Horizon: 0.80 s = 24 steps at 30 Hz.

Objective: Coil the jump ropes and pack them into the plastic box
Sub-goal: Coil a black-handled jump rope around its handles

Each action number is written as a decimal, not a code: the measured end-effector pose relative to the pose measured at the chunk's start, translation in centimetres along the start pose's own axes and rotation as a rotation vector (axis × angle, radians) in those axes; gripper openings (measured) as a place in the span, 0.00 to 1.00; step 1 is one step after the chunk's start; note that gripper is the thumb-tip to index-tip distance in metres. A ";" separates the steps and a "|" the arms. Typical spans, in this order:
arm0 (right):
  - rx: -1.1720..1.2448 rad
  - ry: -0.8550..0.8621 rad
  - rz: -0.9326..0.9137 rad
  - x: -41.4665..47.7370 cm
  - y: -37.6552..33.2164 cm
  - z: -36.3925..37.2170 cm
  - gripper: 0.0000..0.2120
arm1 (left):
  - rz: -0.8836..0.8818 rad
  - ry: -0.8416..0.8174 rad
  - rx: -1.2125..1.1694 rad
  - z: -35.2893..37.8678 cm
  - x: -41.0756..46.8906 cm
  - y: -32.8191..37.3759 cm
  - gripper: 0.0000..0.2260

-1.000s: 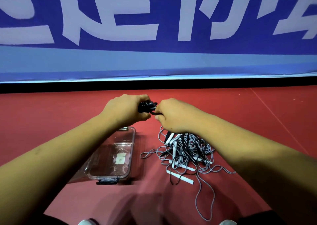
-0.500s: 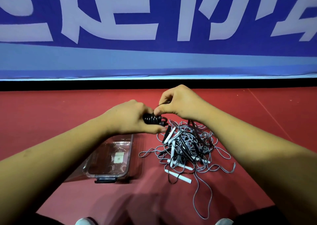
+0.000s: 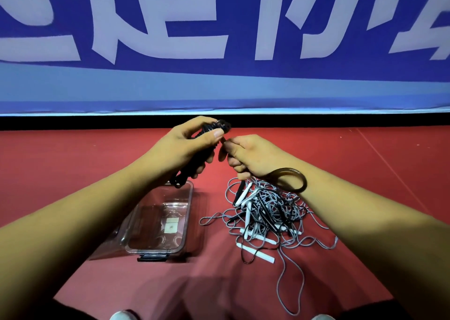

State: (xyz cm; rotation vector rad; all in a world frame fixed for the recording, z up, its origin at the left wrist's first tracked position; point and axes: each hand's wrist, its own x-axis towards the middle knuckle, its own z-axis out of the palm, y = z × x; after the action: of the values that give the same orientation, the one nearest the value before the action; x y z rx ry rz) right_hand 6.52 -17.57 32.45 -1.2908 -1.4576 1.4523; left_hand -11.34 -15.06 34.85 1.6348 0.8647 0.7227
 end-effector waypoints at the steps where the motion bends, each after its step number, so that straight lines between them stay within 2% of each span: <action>1: -0.046 0.013 -0.014 -0.1 0.0 0.2 0.13 | -0.028 0.031 -0.032 -0.1 0.1 0.0 0.12; 4: -0.277 0.052 -0.094 -0.2 -0.3 0.6 0.08 | -0.114 0.070 -0.193 -0.6 0.5 0.3 0.10; 7: -0.549 0.098 -0.197 -0.2 -0.9 0.5 0.07 | -0.166 0.005 -0.270 -1.2 0.8 0.6 0.08; 10: -0.643 0.090 -0.154 -0.4 -0.7 -0.7 0.06 | -0.222 0.039 -0.154 -1.6 1.0 0.6 0.15; 13: -0.800 0.043 -0.090 -0.4 -0.6 -0.3 0.09 | -0.268 0.221 -0.088 -1.8 1.6 -0.2 0.13; 16: -0.924 0.027 -0.069 0.1 -1.2 1.3 0.06 | -0.274 0.369 0.018 -1.6 2.4 -1.7 0.15; 21: -1.109 -0.077 -0.019 -1.3 -2.2 2.0 0.08 | -0.325 0.299 0.170 -1.0 2.7 -3.5 0.15; 24: -1.195 -0.122 -0.046 -2.3 -2.2 2.2 0.07 | -0.264 0.219 0.533 -0.9 2.4 -4.3 0.13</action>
State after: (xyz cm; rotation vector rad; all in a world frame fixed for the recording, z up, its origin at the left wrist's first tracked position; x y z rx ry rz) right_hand 4.60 -20.09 34.73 -1.7813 -2.5642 0.5286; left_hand -11.44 -11.96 30.85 1.8709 1.4963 0.5142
